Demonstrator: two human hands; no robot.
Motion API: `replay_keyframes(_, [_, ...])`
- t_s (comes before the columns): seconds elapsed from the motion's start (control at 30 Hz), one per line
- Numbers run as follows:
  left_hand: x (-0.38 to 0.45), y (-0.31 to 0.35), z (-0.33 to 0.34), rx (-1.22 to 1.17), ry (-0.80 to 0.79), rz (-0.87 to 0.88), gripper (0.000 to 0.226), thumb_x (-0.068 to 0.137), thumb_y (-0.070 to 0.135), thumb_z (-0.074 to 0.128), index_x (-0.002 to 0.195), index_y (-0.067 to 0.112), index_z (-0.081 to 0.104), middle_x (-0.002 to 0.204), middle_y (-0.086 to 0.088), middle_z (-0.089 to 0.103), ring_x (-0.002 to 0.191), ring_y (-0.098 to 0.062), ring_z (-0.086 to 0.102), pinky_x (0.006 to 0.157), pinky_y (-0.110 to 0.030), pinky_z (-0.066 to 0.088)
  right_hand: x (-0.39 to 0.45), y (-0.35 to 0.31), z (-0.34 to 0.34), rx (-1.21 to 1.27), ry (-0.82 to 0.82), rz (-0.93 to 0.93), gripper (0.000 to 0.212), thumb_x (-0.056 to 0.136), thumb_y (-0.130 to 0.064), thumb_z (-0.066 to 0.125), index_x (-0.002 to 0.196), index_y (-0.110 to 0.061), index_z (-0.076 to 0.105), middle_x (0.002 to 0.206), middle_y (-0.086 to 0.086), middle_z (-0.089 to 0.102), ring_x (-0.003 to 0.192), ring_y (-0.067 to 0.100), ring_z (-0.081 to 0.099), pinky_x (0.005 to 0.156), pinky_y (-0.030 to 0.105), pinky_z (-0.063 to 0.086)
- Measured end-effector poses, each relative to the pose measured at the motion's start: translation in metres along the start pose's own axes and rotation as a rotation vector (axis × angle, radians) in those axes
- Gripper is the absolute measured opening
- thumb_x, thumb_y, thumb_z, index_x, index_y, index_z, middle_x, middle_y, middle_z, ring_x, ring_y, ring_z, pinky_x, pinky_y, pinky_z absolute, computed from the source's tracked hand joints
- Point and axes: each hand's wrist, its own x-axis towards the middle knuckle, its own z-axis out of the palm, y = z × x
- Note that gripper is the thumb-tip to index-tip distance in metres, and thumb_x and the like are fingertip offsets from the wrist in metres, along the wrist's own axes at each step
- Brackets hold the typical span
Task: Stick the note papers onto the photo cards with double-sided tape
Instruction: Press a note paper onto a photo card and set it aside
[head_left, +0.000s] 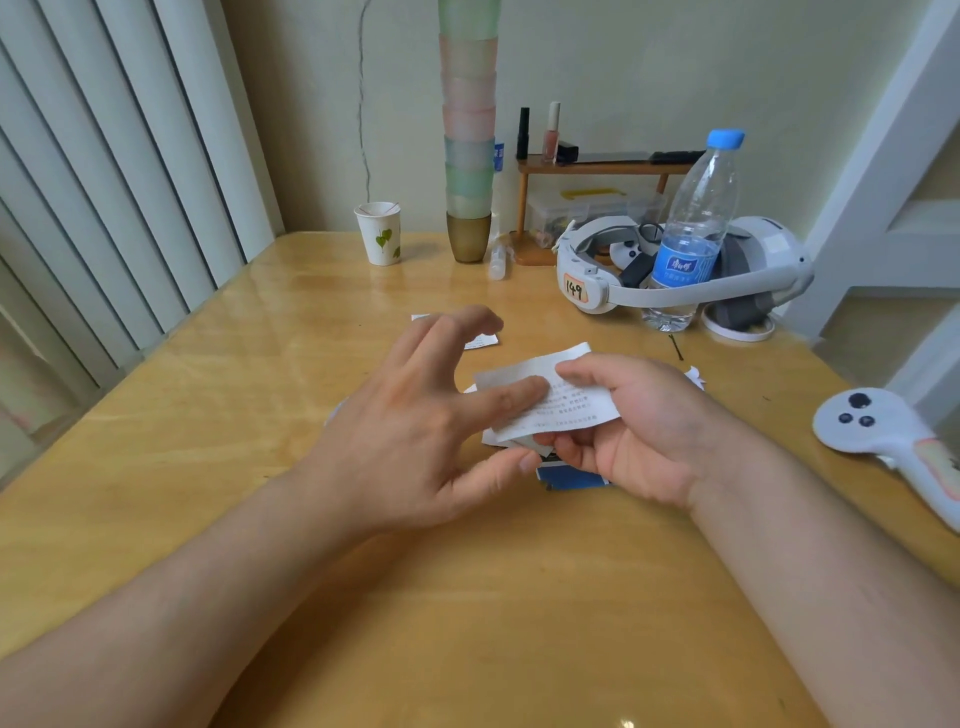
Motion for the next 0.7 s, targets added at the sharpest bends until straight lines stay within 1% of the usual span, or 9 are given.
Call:
replay_keyframes(0.1, [0.003, 0.004, 0.004, 0.061, 0.028, 0.034, 0.052, 0.1, 0.062, 0.056, 0.13, 0.023, 0.074, 0.139, -0.025, 0.052, 0.123, -0.04, 0.052, 0.106, -0.046, 0.045, 0.002, 0.001, -0.003, -0.038, 0.026, -0.002, 0.018, 0.098, -0.017, 0.061, 0.11, -0.006, 0.069, 0.091, 0.015, 0.074, 0.074, 0.028, 0.072, 0.06, 0.03, 0.05])
replay_keyframes(0.23, [0.005, 0.002, 0.009, 0.115, 0.027, 0.028, 0.051, 0.1, 0.064, 0.056, 0.13, 0.027, 0.075, 0.139, -0.025, 0.054, 0.122, -0.044, 0.052, 0.105, -0.05, 0.046, 0.002, 0.0, -0.004, -0.102, 0.036, -0.034, 0.011, 0.095, -0.005, 0.061, 0.1, 0.002, 0.068, 0.087, 0.022, 0.072, 0.07, 0.028, 0.069, 0.059, 0.029, 0.048])
replay_keyframes(0.3, [0.004, 0.0, 0.01, 0.128, 0.025, 0.017, 0.051, 0.1, 0.065, 0.055, 0.13, 0.028, 0.075, 0.14, -0.024, 0.053, 0.121, -0.044, 0.052, 0.104, -0.05, 0.046, 0.001, 0.0, -0.003, -0.109, 0.046, -0.043, 0.008, 0.095, -0.001, 0.062, 0.1, 0.003, 0.066, 0.085, 0.023, 0.072, 0.068, 0.028, 0.07, 0.058, 0.028, 0.048])
replay_keyframes(0.43, [0.002, 0.002, 0.012, 0.133, 0.023, 0.005, 0.05, 0.1, 0.065, 0.054, 0.13, 0.03, 0.075, 0.142, -0.022, 0.053, 0.124, -0.042, 0.049, 0.104, -0.049, 0.046, 0.003, 0.002, -0.003, -0.164, 0.072, -0.058, 0.009, 0.094, 0.0, 0.065, 0.103, 0.003, 0.065, 0.085, 0.024, 0.074, 0.071, 0.028, 0.07, 0.056, 0.027, 0.05])
replay_keyframes(0.7, [-0.001, 0.001, 0.013, 0.161, 0.034, -0.029, 0.049, 0.101, 0.064, 0.055, 0.136, 0.034, 0.07, 0.147, -0.021, 0.051, 0.13, -0.044, 0.048, 0.098, -0.054, 0.05, 0.005, 0.002, -0.003, -0.16, 0.087, -0.09, 0.009, 0.094, 0.002, 0.063, 0.102, 0.002, 0.067, 0.087, 0.021, 0.073, 0.07, 0.023, 0.07, 0.054, 0.025, 0.051])
